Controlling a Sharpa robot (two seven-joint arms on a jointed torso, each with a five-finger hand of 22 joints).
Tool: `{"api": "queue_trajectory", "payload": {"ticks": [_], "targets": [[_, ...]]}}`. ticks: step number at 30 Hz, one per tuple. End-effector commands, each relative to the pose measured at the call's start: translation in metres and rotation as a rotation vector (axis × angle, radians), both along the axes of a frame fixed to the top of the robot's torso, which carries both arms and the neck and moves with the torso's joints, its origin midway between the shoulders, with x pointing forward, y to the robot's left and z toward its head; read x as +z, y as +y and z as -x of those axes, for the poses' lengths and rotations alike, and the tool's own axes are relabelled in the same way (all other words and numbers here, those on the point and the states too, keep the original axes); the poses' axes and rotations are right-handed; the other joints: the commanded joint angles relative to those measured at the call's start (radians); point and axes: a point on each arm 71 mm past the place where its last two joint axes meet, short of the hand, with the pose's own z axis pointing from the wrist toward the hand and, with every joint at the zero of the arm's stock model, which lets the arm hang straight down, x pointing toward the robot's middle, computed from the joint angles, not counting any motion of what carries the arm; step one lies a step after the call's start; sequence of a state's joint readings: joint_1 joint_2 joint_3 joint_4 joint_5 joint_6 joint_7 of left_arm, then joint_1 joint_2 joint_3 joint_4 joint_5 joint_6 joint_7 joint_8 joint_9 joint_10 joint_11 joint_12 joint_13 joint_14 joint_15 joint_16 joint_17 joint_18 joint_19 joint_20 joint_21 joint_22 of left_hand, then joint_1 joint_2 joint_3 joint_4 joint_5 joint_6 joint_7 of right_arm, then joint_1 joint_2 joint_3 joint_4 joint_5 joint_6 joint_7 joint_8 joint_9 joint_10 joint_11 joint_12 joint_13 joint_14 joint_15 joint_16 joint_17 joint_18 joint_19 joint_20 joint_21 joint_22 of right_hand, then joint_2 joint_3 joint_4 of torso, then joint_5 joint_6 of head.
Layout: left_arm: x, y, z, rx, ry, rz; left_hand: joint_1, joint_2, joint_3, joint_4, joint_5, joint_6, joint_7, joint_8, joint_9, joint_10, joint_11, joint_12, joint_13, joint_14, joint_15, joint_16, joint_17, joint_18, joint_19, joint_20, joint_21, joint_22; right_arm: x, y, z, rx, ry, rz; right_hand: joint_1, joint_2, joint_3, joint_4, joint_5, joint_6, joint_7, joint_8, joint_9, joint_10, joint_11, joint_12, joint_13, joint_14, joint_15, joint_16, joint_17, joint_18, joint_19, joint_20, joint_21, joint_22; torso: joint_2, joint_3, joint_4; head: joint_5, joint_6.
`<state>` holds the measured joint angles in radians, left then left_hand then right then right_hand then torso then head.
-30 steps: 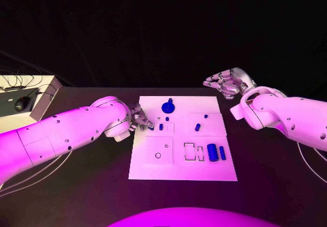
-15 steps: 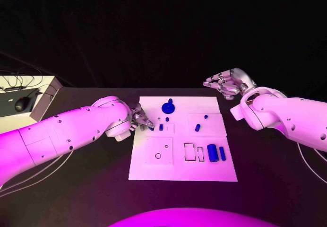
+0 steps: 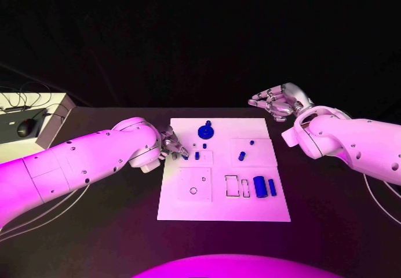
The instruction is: Assemble the parts on the task board
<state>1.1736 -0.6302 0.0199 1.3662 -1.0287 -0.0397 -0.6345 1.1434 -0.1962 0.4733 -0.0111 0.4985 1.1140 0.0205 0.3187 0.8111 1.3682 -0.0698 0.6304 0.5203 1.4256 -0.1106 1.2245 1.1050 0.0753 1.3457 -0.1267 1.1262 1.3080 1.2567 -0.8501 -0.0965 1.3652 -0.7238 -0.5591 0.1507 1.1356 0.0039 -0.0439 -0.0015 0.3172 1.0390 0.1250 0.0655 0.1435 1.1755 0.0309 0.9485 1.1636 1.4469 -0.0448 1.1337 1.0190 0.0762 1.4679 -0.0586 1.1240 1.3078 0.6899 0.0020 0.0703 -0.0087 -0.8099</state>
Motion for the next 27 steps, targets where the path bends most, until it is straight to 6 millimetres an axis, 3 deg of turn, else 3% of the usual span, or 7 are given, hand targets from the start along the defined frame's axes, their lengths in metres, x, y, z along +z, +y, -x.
{"api": "queue_trajectory", "payload": {"ticks": [1, 14, 27], "targets": [[-0.0040, -0.0044, 0.0031, -0.025, 0.023, -0.003, 0.014, 0.015, 0.010, -0.017, -0.003, 0.039, -0.038, 0.000, 0.001, 0.011, -0.009, 0.002, 0.001, 0.005, -0.004, 0.008, 0.002, -0.014, 0.007, 0.001, 0.006, 0.007, 0.0009, 0.0007, 0.0003, 0.008, -0.010, 0.004, 0.002, 0.011, -0.001, -0.006, 0.005, 0.000, 0.009, 0.002, -0.001, -0.007, -0.002, 0.004, -0.001, -0.005, -0.002, -0.001, 0.001, 0.004, 0.037, -0.001, -0.003, 0.156, 0.000, -0.0003, 0.0002, -0.001, -0.003], [-0.0040, -0.0054, 0.0035, -0.028, 0.026, -0.002, 0.018, 0.014, 0.007, -0.014, 0.000, 0.053, -0.042, 0.003, 0.005, 0.021, -0.011, 0.004, -0.002, 0.008, -0.003, 0.022, 0.018, -0.016, 0.010, 0.002, 0.013, 0.011, 0.0009, 0.0005, 0.0002, 0.007, -0.010, 0.004, 0.002, 0.011, -0.001, -0.006, 0.005, 0.000, 0.009, 0.002, -0.001, -0.007, -0.002, 0.004, -0.001, -0.005, -0.002, -0.001, 0.001, 0.004, 0.037, -0.001, -0.003, 0.156, 0.001, -0.0004, 0.0001, -0.001, -0.005], [-0.0041, -0.0052, 0.0040, -0.031, 0.030, -0.005, 0.016, 0.012, 0.049, -0.032, 0.017, 0.059, -0.041, 0.008, 0.021, 0.035, -0.012, -0.003, -0.016, 0.009, -0.002, 0.030, 0.025, -0.018, 0.013, 0.003, 0.023, 0.018, 0.0009, 0.0005, -0.0001, 0.007, -0.011, 0.004, 0.002, 0.011, -0.001, -0.006, 0.005, 0.000, 0.009, 0.002, -0.001, -0.007, -0.002, 0.004, -0.001, -0.005, -0.002, -0.001, 0.001, 0.004, 0.037, -0.001, -0.003, 0.156, 0.000, -0.0007, 0.0008, -0.001, -0.008]]}}
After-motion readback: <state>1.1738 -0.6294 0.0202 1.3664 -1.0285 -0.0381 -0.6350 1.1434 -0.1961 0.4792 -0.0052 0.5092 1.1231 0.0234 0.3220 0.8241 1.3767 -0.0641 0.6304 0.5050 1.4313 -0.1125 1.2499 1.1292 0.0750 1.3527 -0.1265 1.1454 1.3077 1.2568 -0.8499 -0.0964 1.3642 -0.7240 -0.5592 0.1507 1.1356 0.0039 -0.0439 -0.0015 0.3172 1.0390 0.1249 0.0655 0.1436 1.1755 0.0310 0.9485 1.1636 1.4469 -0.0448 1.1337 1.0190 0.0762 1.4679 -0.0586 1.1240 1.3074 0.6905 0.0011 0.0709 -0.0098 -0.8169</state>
